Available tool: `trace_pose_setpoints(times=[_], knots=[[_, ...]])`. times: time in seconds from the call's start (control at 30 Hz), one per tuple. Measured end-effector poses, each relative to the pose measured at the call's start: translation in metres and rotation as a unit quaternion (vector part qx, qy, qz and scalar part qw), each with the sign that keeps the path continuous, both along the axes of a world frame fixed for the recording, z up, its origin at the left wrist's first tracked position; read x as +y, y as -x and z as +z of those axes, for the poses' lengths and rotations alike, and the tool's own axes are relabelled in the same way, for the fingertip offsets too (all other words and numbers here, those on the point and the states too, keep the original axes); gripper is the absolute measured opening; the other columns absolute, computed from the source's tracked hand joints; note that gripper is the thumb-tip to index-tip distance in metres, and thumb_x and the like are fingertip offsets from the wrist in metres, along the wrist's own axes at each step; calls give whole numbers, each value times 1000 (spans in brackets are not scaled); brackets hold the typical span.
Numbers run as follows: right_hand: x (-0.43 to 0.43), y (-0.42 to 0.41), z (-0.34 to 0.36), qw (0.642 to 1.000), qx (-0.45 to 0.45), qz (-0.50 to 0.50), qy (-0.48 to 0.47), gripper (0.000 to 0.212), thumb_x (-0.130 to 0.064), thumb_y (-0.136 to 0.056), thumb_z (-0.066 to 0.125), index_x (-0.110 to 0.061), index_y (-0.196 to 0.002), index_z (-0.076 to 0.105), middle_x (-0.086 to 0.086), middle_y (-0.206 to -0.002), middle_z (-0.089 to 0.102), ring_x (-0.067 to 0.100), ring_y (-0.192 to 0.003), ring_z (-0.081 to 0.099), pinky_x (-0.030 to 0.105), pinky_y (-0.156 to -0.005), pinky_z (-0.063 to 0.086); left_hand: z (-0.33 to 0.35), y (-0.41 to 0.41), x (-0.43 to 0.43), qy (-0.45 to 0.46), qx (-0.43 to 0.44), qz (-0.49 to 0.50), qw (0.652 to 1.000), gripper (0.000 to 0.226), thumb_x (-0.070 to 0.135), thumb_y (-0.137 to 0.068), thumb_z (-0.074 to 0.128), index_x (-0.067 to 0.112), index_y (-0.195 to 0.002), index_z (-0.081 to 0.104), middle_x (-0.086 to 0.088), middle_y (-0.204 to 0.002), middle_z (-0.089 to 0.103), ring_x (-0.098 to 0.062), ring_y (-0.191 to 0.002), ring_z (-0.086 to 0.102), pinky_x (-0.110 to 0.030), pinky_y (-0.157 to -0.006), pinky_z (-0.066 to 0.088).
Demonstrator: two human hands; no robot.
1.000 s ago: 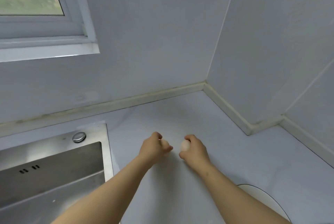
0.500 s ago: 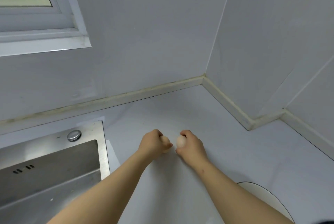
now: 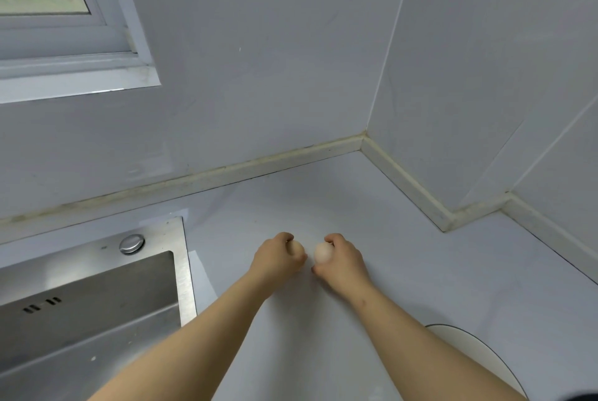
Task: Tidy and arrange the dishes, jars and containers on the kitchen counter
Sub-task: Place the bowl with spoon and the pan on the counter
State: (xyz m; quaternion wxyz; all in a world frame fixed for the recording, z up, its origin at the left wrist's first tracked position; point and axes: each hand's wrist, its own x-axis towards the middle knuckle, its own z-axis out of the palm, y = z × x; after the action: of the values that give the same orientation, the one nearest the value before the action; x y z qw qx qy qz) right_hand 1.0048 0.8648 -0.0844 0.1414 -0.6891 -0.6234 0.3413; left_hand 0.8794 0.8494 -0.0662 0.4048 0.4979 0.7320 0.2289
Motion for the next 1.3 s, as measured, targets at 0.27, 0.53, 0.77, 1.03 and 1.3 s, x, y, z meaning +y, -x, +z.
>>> trace_pose_setpoints(times=[0.27,0.53,0.77,1.03,1.3], knots=[[1,-1,6,999,19,5,26,70,-18,-76,70,-16,-137,38,6,-136,46,25,-125,45,28,-101,38,-1,0,0,6,0,-8,1000,50,25,-91,42,18,-140,38,-5,-126,54,-19,-99,56,-24,-74,45],[-13,-11,21,997,73,-6,35,74,-17,-74,72,-21,-139,35,6,-139,37,24,-126,42,32,-102,39,10,6,-11,15,13,-18,1000,57,32,-89,54,20,-141,35,-5,-146,26,-26,-123,43,-34,-97,44],[-45,-16,68,990,133,-38,-7,68,-23,-82,68,-21,-140,33,7,-143,34,22,-125,42,26,-86,39,51,5,-40,-31,7,-23,999,53,33,-89,59,18,-136,40,-7,-145,29,-26,-119,46,-35,-97,44],[-88,-48,132,939,292,-158,-91,30,-25,-90,59,-18,-118,53,-1,-114,52,15,-102,51,28,-87,42,114,-38,-66,-151,-105,-43,982,35,23,-92,55,19,-127,51,-4,-135,46,-21,-105,53,-30,-88,43],[-154,-116,199,867,340,-292,-216,10,-12,-89,56,-18,-81,59,-6,-84,58,13,-76,55,26,-71,47,178,-125,-91,-203,-251,-134,937,14,18,-92,54,25,-104,56,4,-108,56,-17,-103,53,-41,-99,46]])
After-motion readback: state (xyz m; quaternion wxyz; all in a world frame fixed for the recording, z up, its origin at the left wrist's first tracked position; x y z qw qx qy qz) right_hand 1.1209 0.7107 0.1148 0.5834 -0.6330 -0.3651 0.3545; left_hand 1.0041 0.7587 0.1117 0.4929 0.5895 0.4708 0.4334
